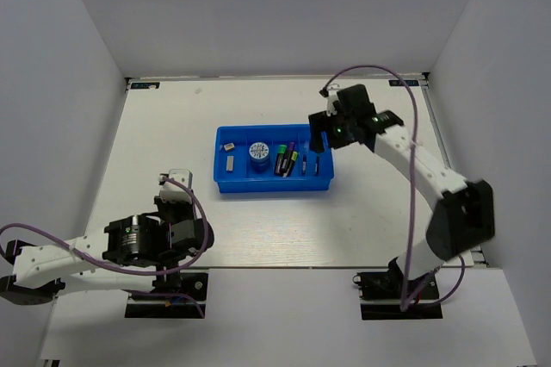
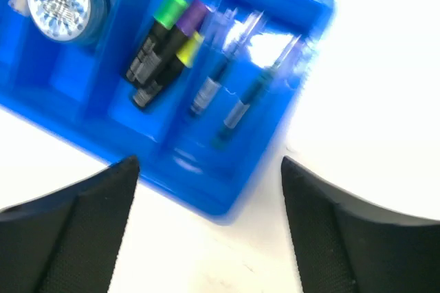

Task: Sort the stationery into containers
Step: Reset both arms

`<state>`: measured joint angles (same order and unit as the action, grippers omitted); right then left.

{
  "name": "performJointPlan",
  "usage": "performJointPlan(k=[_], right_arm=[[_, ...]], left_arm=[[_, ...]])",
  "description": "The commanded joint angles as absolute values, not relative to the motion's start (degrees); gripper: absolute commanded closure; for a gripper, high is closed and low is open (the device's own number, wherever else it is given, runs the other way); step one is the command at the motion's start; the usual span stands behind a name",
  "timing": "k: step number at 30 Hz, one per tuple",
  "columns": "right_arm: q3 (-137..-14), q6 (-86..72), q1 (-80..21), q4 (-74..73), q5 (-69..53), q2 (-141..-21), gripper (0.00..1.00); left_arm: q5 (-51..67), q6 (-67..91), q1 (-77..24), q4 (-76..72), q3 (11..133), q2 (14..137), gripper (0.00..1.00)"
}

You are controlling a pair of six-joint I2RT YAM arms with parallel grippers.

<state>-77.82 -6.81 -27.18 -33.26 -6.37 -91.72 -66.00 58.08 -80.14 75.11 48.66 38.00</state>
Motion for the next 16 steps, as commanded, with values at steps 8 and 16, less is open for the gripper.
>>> performJointPlan(k=[8,16], right_arm=[[-57.4,5.0,-27.2,-25.2,21.9,-68.5,0.1],[-48.2,7.1,-27.1,-24.2,19.4,-57.6,0.1]], left_arm=[[-56.3,28.4,-67.1,54.8,45.1,36.0,0.28],[-50.7,20.9,-61.3,51.5,52.2,52.6,0.0]])
